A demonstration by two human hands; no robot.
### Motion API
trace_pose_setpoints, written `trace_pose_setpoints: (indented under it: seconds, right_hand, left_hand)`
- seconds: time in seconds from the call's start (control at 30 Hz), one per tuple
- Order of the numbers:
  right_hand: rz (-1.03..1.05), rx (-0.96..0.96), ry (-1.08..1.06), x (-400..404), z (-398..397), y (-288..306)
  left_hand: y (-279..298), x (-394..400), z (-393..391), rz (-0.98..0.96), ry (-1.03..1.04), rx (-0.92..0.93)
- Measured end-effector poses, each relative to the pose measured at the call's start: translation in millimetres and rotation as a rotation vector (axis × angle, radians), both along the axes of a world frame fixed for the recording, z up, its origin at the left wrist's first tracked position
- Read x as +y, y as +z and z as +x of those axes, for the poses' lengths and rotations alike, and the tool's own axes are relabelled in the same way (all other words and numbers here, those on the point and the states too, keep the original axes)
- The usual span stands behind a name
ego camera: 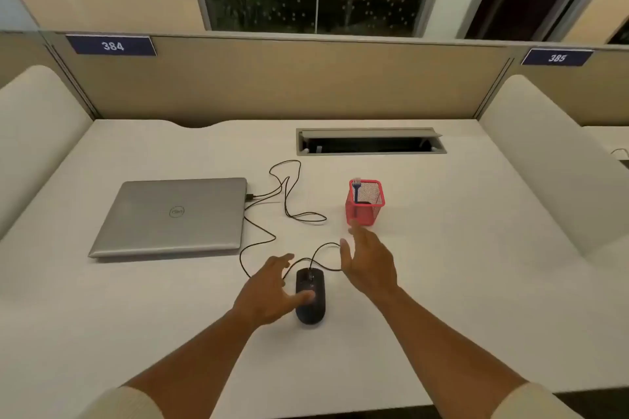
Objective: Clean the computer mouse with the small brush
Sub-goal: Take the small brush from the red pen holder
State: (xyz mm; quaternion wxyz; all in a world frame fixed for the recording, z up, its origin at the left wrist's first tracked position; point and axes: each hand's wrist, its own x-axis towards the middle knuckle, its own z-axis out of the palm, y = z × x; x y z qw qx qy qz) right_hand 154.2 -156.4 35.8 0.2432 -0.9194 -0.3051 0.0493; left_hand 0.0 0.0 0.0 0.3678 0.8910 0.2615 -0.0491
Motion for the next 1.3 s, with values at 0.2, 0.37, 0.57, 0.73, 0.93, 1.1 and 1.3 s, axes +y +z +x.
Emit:
trace_pose_setpoints:
  seconds: [0.2,0.37,0.57,0.73,0.93,1.1,1.3]
  right_hand:
    - [0.176,0.024,-0.132,16,30,10]
    - [0.185,-0.027,-0.202,31,66,18]
    - [0.015,-0.008,-0.22,47,111,17]
    - [-0.074,-0.025,-0.169,60,135,9]
    - [-0.25,-0.061,-0.077,72,151,5]
    - [-0.257,-0.089,-0.037,76,156,4]
    - [-0.22,-0.059,-0.054,79,160,0]
  left_hand:
    - [-16,-10,-6,-0.053,-0.04,0.091]
    - [-23,-14,-6,-0.021,-0.09,0.125]
    - [-29,-13,-4,0.006,-0.104,0.12]
    - [-31,-13,-2,0.002,-0.103,0.11]
    - [-33,-13,0,-0.001,-0.091,0.104]
    - [-33,-13,0,0.004,-0.086,0.095]
    - [-35,-14,1,-0.004,-0.08,0.096]
